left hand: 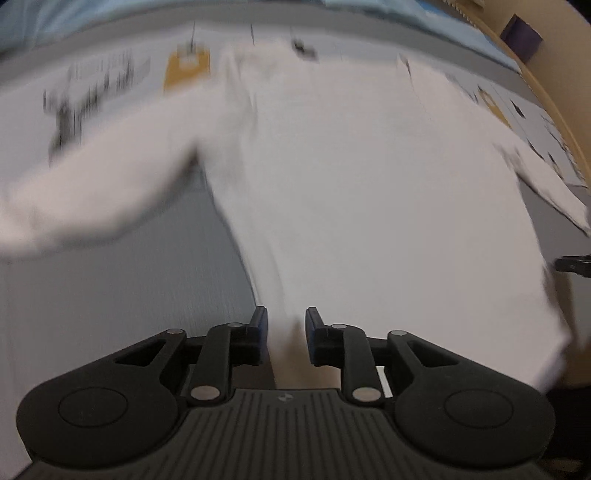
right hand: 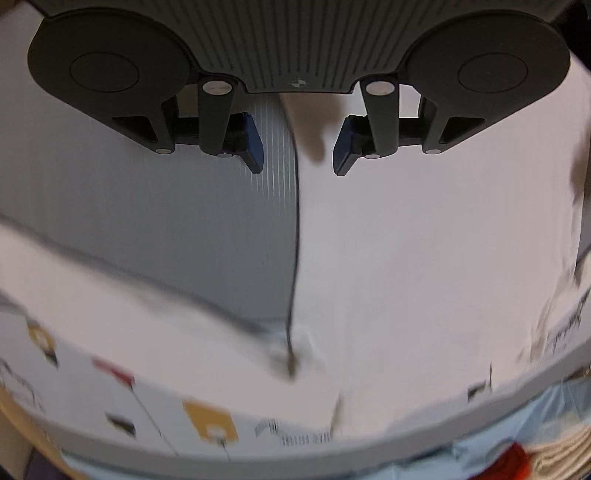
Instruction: Fold small clothes
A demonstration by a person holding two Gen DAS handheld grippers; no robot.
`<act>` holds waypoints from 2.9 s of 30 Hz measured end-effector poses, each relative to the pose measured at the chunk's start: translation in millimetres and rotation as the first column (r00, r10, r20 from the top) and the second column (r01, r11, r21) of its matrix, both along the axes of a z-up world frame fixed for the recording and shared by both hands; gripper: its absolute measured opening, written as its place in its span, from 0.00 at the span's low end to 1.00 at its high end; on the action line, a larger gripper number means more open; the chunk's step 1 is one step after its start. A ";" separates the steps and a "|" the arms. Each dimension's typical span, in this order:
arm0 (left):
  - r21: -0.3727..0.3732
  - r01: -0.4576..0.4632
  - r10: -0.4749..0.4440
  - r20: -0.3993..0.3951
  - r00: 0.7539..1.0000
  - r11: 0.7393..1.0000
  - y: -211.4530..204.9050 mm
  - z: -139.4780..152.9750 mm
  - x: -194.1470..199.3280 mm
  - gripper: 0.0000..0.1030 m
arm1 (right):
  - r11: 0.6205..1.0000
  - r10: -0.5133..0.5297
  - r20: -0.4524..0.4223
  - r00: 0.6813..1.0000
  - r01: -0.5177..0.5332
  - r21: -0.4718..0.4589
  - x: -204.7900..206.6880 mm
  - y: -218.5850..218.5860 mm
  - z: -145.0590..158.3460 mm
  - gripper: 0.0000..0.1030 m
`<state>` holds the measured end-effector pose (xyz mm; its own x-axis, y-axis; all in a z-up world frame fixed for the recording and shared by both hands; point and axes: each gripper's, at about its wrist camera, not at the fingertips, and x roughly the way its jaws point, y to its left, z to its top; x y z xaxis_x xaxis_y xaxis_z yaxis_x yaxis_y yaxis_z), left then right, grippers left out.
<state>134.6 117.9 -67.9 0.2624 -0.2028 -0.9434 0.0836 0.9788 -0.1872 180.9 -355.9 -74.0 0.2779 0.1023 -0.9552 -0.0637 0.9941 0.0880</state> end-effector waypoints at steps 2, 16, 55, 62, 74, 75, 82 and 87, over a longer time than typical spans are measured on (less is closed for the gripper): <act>-0.022 -0.004 0.002 -0.077 0.997 1.000 0.7 -12.2 -28.2 0.24 | 1.000 0.016 -0.042 0.999 -0.016 -0.003 -22.6 -0.7 -4.1 0.42; -0.003 -0.002 0.002 -0.124 0.992 1.000 -3.8 -48.1 -122.5 0.18 | 0.998 0.010 -0.114 0.993 -0.016 -0.055 -94.9 -5.3 -21.9 0.07; 0.136 -0.122 0.030 0.537 0.843 0.983 26.6 106.5 -61.8 0.72 | 0.999 -0.034 0.416 0.909 0.040 -0.007 -63.9 68.3 86.1 0.34; 0.139 -0.335 0.206 0.556 0.805 0.932 89.9 88.5 -3.8 0.76 | 0.997 0.020 0.532 0.847 -0.057 0.054 -18.6 109.6 117.1 0.46; 0.181 -0.617 0.484 0.471 0.738 0.766 204.4 38.3 46.3 0.76 | 0.988 0.074 0.596 0.799 -0.141 0.067 55.8 184.2 118.0 0.45; 0.207 -0.631 0.491 0.467 0.735 0.748 211.1 33.6 50.5 0.76 | 0.989 0.073 0.568 0.820 -0.134 0.066 61.6 186.0 111.3 0.42; 0.254 -0.750 0.611 0.451 0.650 0.611 260.7 6.7 86.1 0.75 | 0.980 0.057 0.519 0.853 -0.147 0.135 85.5 196.2 98.0 0.26; 0.247 -0.796 0.665 0.446 0.600 0.553 288.7 -9.3 102.9 0.70 | 0.980 0.065 0.490 0.869 -0.148 0.133 95.6 203.0 86.9 0.26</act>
